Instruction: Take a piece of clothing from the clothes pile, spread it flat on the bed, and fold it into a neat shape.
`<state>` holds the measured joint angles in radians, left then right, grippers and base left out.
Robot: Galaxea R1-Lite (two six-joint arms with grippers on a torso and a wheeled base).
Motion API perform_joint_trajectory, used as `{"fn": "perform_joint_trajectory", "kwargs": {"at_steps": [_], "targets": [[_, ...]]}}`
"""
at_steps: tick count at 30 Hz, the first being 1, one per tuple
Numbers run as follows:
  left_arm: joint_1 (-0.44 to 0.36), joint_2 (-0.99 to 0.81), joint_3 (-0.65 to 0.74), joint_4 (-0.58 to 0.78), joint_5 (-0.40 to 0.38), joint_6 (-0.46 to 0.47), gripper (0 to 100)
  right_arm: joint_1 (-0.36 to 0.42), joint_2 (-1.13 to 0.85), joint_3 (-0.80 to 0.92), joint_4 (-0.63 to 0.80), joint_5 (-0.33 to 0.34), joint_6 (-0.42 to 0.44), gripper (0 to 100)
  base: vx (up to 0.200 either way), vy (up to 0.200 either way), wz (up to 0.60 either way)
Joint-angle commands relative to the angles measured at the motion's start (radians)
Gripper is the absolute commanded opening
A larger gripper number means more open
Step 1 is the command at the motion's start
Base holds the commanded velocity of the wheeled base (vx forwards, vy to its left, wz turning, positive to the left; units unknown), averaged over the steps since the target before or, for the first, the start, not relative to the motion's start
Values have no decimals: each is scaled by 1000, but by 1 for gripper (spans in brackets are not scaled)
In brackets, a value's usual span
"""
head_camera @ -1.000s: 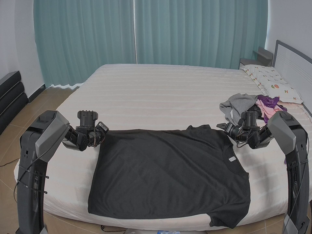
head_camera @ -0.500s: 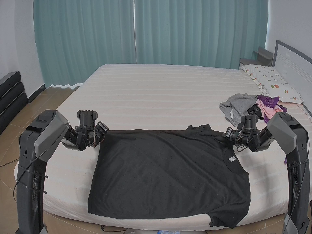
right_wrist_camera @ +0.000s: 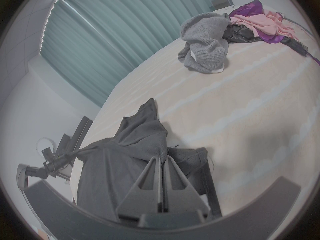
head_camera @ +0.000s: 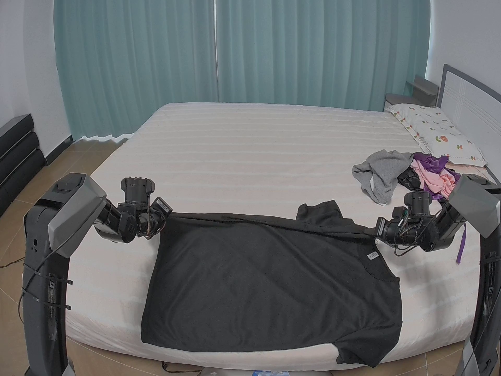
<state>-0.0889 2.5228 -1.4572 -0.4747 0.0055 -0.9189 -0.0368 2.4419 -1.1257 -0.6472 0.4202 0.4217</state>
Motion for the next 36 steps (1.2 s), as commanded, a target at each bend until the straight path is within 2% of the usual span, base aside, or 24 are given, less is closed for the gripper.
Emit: {"fn": "perform_joint_trajectory", "kwargs": {"at_steps": [1, 5, 8, 9, 17, 22, 26, 34, 36], "targets": [[1, -12, 5, 13, 1, 0, 0, -2, -52, 66, 6, 28, -27, 0, 0, 0, 0], [1, -12, 5, 13, 1, 0, 0, -2, -66, 93, 14, 45, -44, 0, 0, 0, 0], [1, -12, 5, 13, 1, 0, 0, -2, -70, 110, 57, 46, -87, 0, 0, 0, 0], [1, -12, 5, 14, 1, 0, 0, -2, -70, 113, 63, 46, -95, 100, 0, 0, 0], [1, -10, 3, 14, -1, 0, 0, 2, -103, 73, 70, 52, -90, 100, 0, 0, 0], [0, -10, 3, 14, -1, -1, 0, 32, -73, -31, 77, 43, 15, 100, 0, 0, 0], [1, -10, 5, 14, -1, -1, 0, 52, -30, -62, 80, 37, 38, 100, 0, 0, 0], [1, -13, 5, 16, -1, -3, 0, 87, 128, -190, 130, -69, 42, 100, 0, 0, 0], [1, -12, 5, 16, -1, -3, 0, 87, 144, -210, 129, -77, 43, 100, 0, 0, 0]]}}
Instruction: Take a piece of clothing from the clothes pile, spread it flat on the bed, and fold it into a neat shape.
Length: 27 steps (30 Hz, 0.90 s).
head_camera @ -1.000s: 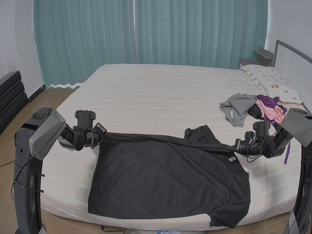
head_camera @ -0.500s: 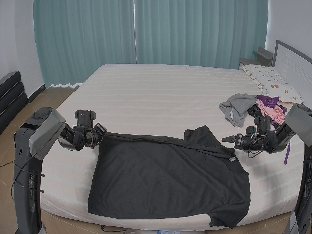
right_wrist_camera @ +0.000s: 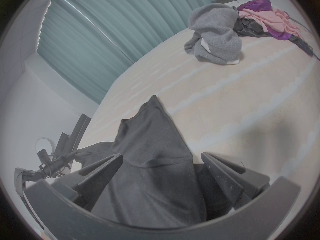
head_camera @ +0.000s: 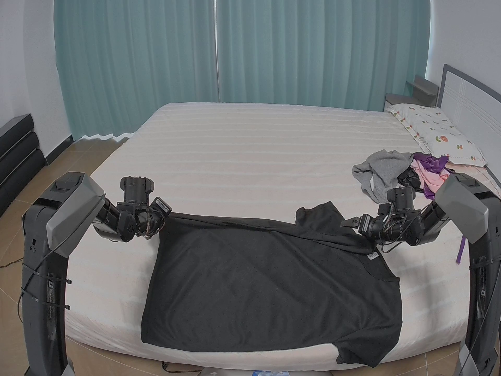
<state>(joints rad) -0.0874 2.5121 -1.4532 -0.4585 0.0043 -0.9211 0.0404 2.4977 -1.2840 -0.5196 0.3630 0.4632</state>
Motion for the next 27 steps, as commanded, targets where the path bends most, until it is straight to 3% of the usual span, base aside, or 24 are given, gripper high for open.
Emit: {"fn": "perform_joint_trajectory", "kwargs": {"at_steps": [1, 2, 3, 16, 19, 21, 27], "targets": [[0, 1, 1, 0, 0, -1, 0, 9, 92, -58, 0, -18, 5, 100, 0, 0, 0], [-2, 1, 1, 0, 0, -1, 0, 9, 92, -61, 0, -18, 17, 100, 0, 0, 0], [0, 1, 1, 0, 0, -1, 0, 9, 92, -63, 0, -16, 20, 0, 0, 0, 0], [-2, 5, -1, 0, 0, 1, 0, 10, 82, -81, -48, -18, 74, 0, 0, 0, 0], [-2, 7, -3, 0, 0, 1, 0, 10, 81, -130, -56, -24, 143, 0, 0, 0, 0], [-2, 7, -10, -5, 0, -1, 0, 7, 81, -156, -91, -59, 186, 0, 0, 0, 0], [-2, 10, -84, -15, 2, -1, 0, -11, 76, -236, -157, -128, 207, 0, 0, 0, 0]]}}
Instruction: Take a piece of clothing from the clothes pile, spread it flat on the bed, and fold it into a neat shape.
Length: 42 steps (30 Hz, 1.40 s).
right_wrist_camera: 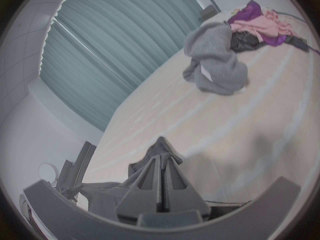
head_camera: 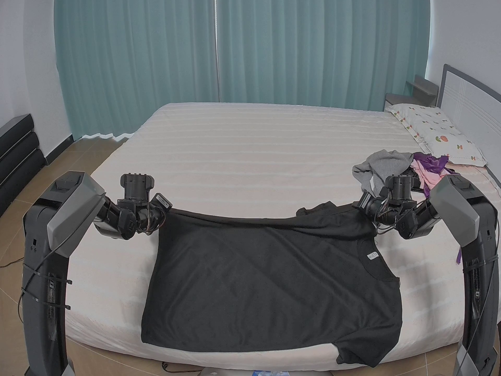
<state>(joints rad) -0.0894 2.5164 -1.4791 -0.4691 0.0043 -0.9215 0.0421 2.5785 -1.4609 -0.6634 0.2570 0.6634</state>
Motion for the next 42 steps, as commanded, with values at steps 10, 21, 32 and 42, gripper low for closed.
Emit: {"fn": "perform_joint_trajectory", "kwargs": {"at_steps": [10, 21, 32, 42], "targets": [[3, 88, -250, 0, 6, 1, 0, -8, 81, -248, -41, -117, 19, 0, 0, 0, 0], [3, 193, -371, -2, 6, 1, 0, -2, 212, -426, -44, -220, 13, 0, 0, 0, 0], [-1, 260, -431, 7, 3, 3, 0, 2, 293, -486, -30, -257, -4, 100, 0, 0, 0], [0, 257, -428, 33, 2, 0, 100, -1, 296, -454, -36, -262, -7, 100, 0, 0, 0]]}}
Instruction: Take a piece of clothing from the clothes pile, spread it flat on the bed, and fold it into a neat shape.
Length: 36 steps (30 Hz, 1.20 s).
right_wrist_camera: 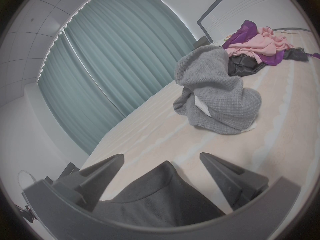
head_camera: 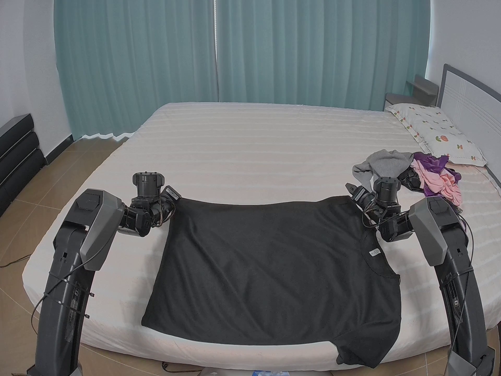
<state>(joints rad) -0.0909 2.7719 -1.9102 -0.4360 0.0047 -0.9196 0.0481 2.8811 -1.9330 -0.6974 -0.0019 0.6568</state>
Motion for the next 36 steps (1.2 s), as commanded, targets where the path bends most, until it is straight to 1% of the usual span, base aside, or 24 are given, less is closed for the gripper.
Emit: {"fn": "perform_joint_trajectory", "kwargs": {"at_steps": [1, 5, 6, 8, 11, 12, 14, 16, 19, 20, 21, 22, 23, 27, 28, 29, 30, 31, 33, 35, 36], "targets": [[2, -3, 8, 0, 1, -2, 100, -10, -20, 29, -4, -7, 0, 100, 0, 0, 0], [6, -23, 20, 2, 12, -4, 100, -31, -109, 137, -7, -6, 1, 100, 0, 0, 0], [11, -46, 39, 2, 14, -4, 100, -36, -169, 215, -8, 2, 14, 100, 0, 0, 0], [19, -84, 79, 2, 9, -5, 100, -45, -236, 316, -8, 11, 17, 100, 0, 0, 0], [37, -146, 131, 0, -3, -5, 100, -56, -353, 503, -34, 63, 20, 100, 0, 0, 0], [39, -152, 135, 2, -3, -5, 100, -59, -370, 529, -42, 71, 21, 100, 0, 0, 0], [40, -196, 177, 5, -3, -5, 100, -65, -450, 678, -108, 125, 41, 100, 0, 0, 0], [42, -249, 254, 5, -6, -2, 100, -71, -513, 796, -169, 171, 58, 100, 0, 0, 0], [43, -345, 393, 2, -66, -2, 100, -73, -595, 957, -211, 232, 63, 100, 0, 0, 0], [43, -379, 451, 2, -88, -2, 100, -74, -620, 1002, -214, 246, 64, 100, 0, 0, 0], [43, -388, 468, 0, -92, -2, 100, -74, -626, 1014, -214, 250, 64, 100, 0, 0, 0], [45, -434, 557, -7, -115, -1, 100, -74, -651, 1074, -217, 261, 64, 100, 0, 0, 0], [45, -468, 634, -12, -135, 1, 100, -74, -672, 1128, -220, 264, 63, 100, 0, 0, 0], [62, -555, 829, -49, -186, 1, 100, -76, -729, 1261, -267, 269, 58, 100, 0, 0, 0], [65, -565, 850, -56, -192, 1, 100, -76, -733, 1275, -272, 269, 56, 100, 0, 0, 0], [68, -592, 921, -78, -207, -1, 100, -76, -750, 1322, -295, 270, 55, 100, 0, 0, 0], [69, -597, 933, -83, -209, -1, 100, -76, -755, 1332, -300, 270, 55, 100, 0, 0, 0], [68, -618, 1001, -106, -212, -1, 100, -76, -775, 1387, -323, 272, 56, 100, 0, 0, 0], [65, -638, 1079, -133, -212, 1, 100, -74, -787, 1453, -352, 267, 50, 100, 0, 0, 0], [60, -653, 1143, -153, -210, 2, 100, -73, -798, 1511, -386, 266, 38, 100, 0, 0, 0], [60, -655, 1152, -156, -210, 4, 100, -73, -799, 1519, -390, 266, 35, 100, -200, 0, 0]]}}
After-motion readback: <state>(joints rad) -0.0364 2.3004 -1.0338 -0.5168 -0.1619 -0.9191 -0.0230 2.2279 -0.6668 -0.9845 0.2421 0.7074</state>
